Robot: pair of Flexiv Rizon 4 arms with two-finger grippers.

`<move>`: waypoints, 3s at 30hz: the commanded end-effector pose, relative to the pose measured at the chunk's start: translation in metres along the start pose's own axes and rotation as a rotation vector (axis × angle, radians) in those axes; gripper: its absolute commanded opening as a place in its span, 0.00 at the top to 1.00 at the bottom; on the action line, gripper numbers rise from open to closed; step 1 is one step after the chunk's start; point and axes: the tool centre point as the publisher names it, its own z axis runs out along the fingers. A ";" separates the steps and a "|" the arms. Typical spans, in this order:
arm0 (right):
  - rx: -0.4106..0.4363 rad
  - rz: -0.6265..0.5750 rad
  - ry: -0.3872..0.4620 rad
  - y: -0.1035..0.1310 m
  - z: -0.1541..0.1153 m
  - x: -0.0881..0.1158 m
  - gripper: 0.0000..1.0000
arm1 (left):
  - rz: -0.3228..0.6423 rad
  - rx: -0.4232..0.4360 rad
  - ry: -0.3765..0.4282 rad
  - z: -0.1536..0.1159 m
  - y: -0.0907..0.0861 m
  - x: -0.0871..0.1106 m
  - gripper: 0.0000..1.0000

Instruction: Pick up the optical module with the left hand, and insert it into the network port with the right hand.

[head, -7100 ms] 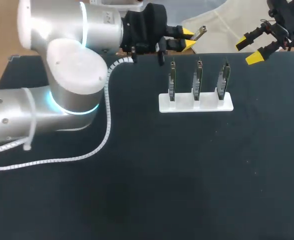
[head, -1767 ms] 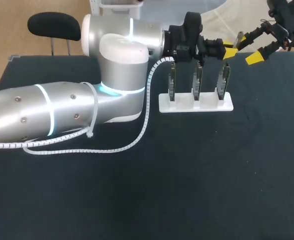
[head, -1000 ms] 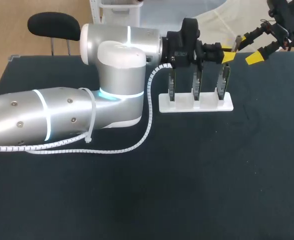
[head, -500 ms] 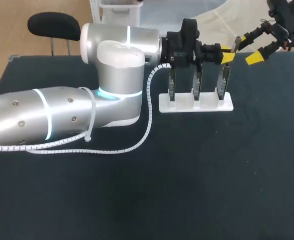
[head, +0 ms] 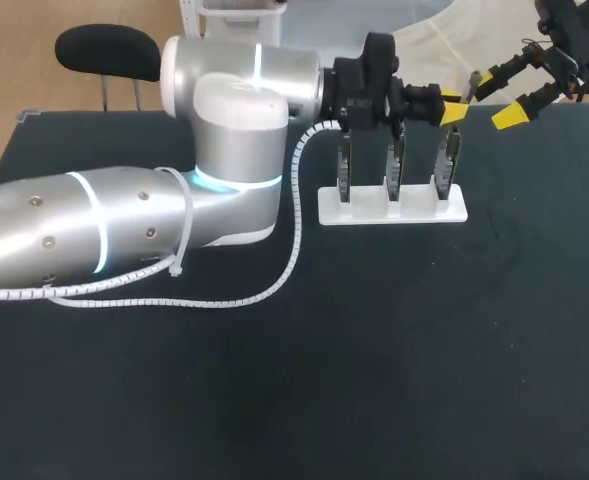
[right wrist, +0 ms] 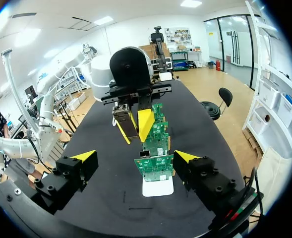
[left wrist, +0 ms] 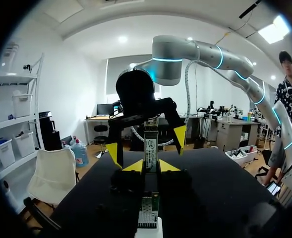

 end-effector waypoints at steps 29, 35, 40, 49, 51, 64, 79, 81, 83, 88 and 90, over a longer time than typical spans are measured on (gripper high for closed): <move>0.003 0.000 0.000 0.001 0.000 0.000 0.00 | 0.004 0.027 -0.003 0.005 0.004 0.001 1.00; 0.003 0.000 0.000 0.001 0.000 0.000 0.00 | 0.007 0.029 -0.009 0.006 0.005 0.002 1.00; 0.003 0.000 0.000 0.001 0.000 0.000 0.00 | 0.007 0.031 -0.008 0.006 0.005 0.002 1.00; 0.003 0.000 0.000 0.001 0.000 0.000 0.00 | 0.004 0.033 0.002 0.005 0.003 0.004 1.00; 0.003 0.000 0.000 0.001 0.000 0.000 0.00 | 0.000 0.031 0.005 0.005 0.002 0.004 1.00; 0.003 0.000 0.000 0.001 0.000 0.000 0.00 | 0.013 0.020 0.012 0.004 0.001 0.001 1.00; 0.036 -0.013 -0.004 -0.001 -0.008 0.002 0.00 | 0.013 0.020 0.012 0.004 0.001 0.001 1.00; 0.052 -0.024 -0.009 -0.002 -0.013 0.000 0.00 | 0.013 0.020 0.012 0.004 0.001 0.001 1.00; 0.058 -0.032 -0.020 -0.004 -0.018 -0.002 0.00 | 0.013 0.020 0.012 0.004 0.001 0.001 1.00; 0.063 -0.050 -0.027 -0.005 -0.024 -0.007 0.00 | 0.013 0.020 0.012 0.004 0.001 0.001 1.00; 0.075 -0.065 -0.034 -0.004 -0.025 -0.011 0.00 | 0.013 0.020 0.012 0.004 0.001 0.001 1.00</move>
